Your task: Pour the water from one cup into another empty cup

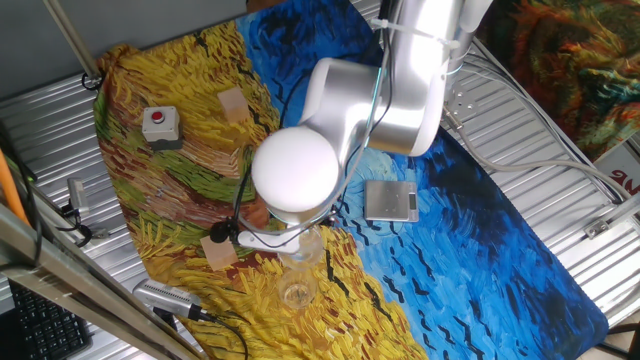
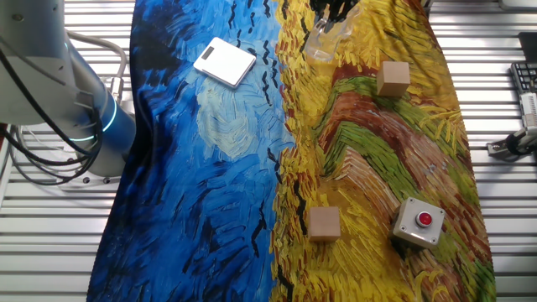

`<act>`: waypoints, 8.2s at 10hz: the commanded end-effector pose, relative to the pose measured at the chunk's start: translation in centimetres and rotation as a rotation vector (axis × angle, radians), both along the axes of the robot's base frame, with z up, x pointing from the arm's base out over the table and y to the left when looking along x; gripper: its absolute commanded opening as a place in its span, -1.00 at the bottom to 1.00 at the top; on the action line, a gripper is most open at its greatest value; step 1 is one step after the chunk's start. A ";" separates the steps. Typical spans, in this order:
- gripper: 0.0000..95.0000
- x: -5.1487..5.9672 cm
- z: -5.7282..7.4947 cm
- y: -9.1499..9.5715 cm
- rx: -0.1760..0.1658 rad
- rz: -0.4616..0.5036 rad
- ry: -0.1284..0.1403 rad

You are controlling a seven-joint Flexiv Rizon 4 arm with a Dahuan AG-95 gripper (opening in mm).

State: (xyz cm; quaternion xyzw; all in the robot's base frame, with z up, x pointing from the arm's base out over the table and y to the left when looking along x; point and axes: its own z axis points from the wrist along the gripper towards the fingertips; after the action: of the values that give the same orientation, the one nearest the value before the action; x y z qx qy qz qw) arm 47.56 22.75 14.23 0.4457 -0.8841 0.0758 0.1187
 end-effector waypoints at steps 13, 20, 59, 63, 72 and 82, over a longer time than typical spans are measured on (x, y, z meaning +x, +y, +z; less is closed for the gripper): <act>-1.00 -0.3 0.6 0.0 -0.096 -0.023 0.059; -1.00 0.2 0.8 0.2 -0.112 -0.027 0.081; -1.00 0.2 1.6 0.9 -0.205 -0.047 0.150; -1.00 0.0 1.5 1.0 -0.205 -0.050 0.150; -1.00 -0.1 1.4 1.4 -0.225 -0.056 0.162; -1.00 -0.1 1.4 1.5 -0.254 -0.060 0.181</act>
State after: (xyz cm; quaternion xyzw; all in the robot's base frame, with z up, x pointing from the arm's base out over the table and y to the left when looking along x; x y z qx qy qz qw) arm 47.55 24.33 15.58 0.4056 -0.8659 0.1429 0.2556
